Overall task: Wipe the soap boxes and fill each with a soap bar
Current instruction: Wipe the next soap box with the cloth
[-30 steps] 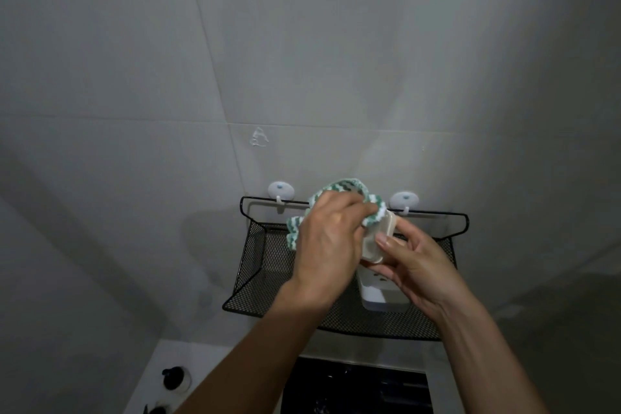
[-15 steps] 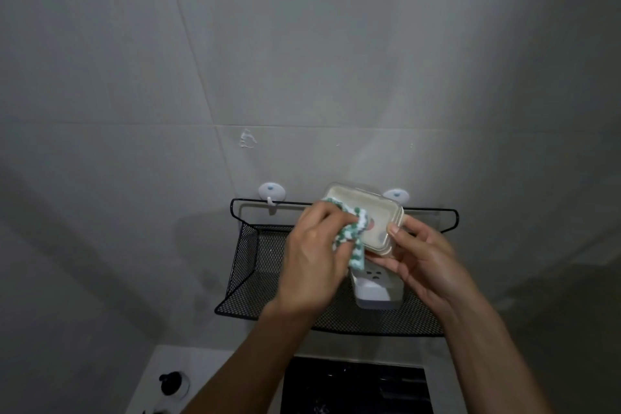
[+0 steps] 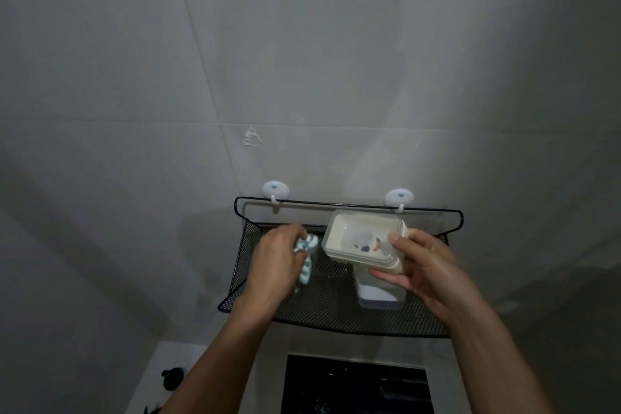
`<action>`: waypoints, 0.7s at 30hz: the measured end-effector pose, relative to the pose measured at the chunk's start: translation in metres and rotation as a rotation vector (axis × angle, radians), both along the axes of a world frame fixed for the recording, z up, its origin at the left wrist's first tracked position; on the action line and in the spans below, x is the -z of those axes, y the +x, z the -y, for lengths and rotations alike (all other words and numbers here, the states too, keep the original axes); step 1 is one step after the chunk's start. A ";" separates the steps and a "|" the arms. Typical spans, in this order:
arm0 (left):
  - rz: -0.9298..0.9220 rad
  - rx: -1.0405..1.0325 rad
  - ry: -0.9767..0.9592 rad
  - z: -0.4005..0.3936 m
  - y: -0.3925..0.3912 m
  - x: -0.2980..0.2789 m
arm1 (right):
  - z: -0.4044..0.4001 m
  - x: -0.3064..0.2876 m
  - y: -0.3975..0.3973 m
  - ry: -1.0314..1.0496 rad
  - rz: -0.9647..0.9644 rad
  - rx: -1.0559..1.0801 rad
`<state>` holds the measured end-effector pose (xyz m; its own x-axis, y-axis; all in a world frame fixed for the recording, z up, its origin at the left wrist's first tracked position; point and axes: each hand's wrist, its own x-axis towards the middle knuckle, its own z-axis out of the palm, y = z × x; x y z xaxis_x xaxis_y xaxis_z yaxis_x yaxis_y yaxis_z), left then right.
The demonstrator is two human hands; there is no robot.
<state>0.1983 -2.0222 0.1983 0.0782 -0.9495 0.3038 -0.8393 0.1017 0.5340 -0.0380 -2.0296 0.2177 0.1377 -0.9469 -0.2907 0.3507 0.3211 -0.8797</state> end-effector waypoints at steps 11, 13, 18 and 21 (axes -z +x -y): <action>0.185 0.158 -0.135 -0.005 -0.013 0.002 | 0.000 -0.003 -0.002 -0.030 -0.084 0.036; 0.207 0.215 -0.200 -0.008 -0.022 -0.003 | 0.001 -0.006 0.001 -0.036 -0.116 0.037; 0.210 0.240 -0.297 -0.009 -0.030 -0.010 | 0.003 -0.012 0.007 -0.055 -0.171 0.006; -0.007 0.232 -0.234 -0.009 -0.025 -0.014 | 0.003 -0.013 0.003 -0.118 -0.220 -0.041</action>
<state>0.1737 -2.0129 0.2127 -0.1287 -0.8470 0.5157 -0.7758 0.4100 0.4797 -0.0347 -2.0322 0.2302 0.1222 -0.9709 -0.2061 0.1357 0.2221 -0.9655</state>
